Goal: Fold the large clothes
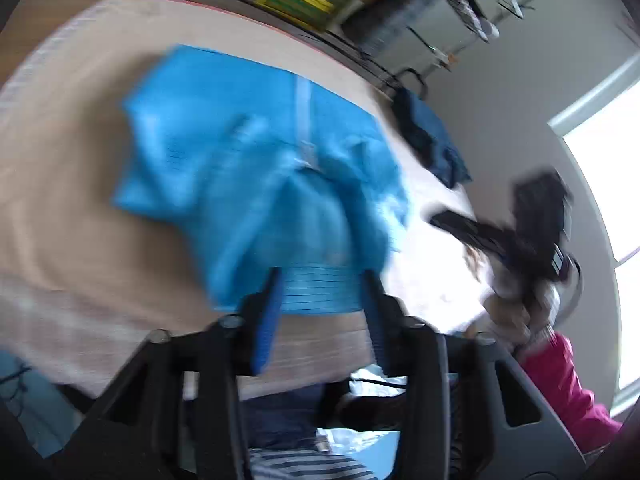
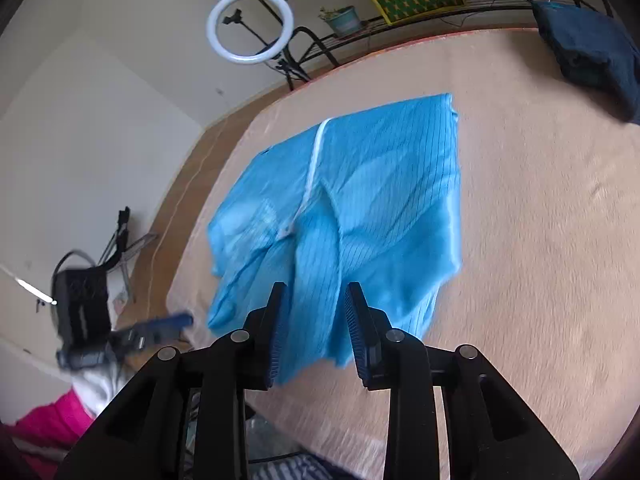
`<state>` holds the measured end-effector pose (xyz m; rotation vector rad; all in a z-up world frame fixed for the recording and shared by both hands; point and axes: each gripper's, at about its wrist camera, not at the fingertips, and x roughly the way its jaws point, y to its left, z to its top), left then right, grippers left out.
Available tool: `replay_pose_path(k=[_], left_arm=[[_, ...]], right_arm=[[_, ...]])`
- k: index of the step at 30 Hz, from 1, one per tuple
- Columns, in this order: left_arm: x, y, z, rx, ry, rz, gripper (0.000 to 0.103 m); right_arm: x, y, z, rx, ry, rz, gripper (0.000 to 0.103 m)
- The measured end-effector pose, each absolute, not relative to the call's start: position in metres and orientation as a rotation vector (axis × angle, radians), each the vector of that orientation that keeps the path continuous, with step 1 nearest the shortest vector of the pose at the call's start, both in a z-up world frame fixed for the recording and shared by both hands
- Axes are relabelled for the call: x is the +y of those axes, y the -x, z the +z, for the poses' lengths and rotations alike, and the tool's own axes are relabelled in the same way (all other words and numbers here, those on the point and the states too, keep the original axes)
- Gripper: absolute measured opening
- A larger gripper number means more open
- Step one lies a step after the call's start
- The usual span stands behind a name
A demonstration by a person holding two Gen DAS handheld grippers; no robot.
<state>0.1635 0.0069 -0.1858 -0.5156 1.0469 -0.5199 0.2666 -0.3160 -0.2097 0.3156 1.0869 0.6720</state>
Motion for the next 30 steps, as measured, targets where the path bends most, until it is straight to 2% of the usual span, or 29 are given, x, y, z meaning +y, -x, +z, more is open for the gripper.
replay_pose_path(k=[5,7,11,14,17,20,23,26,30], left_arm=[[-0.027,-0.185,-0.2,1.043,0.47,-0.518,0.04],[-0.037,-0.193,-0.214,1.083,0.461,-0.542,0.04],[-0.043,-0.193,-0.243,1.165,0.425,-0.544,0.04],[-0.041,-0.188,-0.243,1.171,0.399,-0.555,0.04],[-0.022,-0.183,-0.221,1.126,0.441,-0.556,0.04],[0.017,-0.185,-0.191,1.045,0.483,-0.513,0.042],[0.063,-0.205,-0.171,0.962,0.48,-0.382,0.044],[0.099,-0.241,-0.17,0.93,0.545,-0.307,0.044],[0.094,-0.277,-0.192,0.967,0.498,-0.28,0.044]], right_arm=[[-0.277,-0.278,-0.2,1.014,-0.259,0.751,0.029],[-0.263,-0.287,-0.205,1.007,-0.19,0.745,0.025],[-0.245,-0.293,-0.232,1.079,-0.117,0.727,0.023],[-0.247,-0.296,-0.261,1.173,-0.067,0.679,0.023],[-0.265,-0.295,-0.244,1.149,-0.154,0.702,0.023],[-0.305,-0.287,-0.209,1.045,-0.232,0.673,0.023],[-0.335,-0.287,-0.198,0.978,-0.232,0.602,0.023],[-0.351,-0.295,-0.207,0.984,-0.278,0.552,0.023],[-0.343,-0.307,-0.23,1.028,-0.222,0.523,0.023]])
